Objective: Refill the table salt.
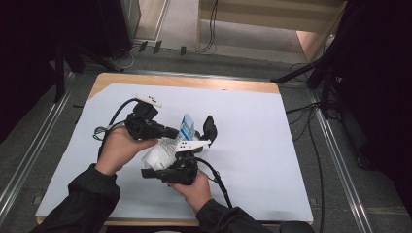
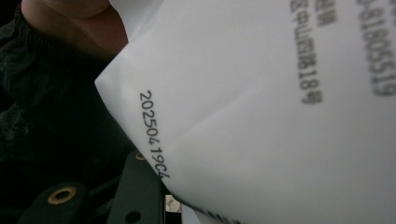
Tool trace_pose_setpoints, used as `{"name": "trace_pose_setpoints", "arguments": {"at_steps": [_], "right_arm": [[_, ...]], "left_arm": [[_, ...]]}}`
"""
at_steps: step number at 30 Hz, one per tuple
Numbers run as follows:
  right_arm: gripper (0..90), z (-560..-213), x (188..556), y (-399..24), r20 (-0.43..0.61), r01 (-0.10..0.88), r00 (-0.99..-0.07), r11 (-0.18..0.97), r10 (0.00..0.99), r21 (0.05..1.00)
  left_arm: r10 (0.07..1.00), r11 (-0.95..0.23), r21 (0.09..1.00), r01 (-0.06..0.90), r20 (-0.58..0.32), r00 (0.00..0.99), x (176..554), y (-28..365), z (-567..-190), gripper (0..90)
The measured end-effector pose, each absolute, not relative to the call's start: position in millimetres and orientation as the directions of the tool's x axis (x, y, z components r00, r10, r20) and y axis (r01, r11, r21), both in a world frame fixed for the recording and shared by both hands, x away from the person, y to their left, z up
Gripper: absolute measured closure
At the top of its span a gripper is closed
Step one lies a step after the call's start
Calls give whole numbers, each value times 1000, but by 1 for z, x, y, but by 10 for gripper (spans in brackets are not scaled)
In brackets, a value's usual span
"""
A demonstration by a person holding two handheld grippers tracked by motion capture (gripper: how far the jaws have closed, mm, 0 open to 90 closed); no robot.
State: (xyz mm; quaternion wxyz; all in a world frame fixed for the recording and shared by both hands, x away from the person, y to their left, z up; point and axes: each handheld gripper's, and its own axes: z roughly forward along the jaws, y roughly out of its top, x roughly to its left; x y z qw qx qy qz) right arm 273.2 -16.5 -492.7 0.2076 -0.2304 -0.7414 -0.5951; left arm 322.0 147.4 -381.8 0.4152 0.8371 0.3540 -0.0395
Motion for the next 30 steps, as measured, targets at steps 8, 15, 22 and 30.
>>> {"name": "trace_pose_setpoints", "arguments": {"at_steps": [8,15,22,30], "right_arm": [[630,-493,273,-16,579,590,-807,194,113,784],[630,-493,274,-16,590,598,-801,184,101,780],[628,-493,274,-16,597,604,-797,182,95,776],[626,-493,275,-17,601,608,-793,184,98,772]], "left_arm": [[563,-408,666,624,-354,747,322,147,-382,900],[561,-409,668,622,-354,749,322,146,-381,900],[565,-406,670,622,-351,747,322,146,-381,900],[566,-415,668,617,-341,750,322,143,-381,900]]}}
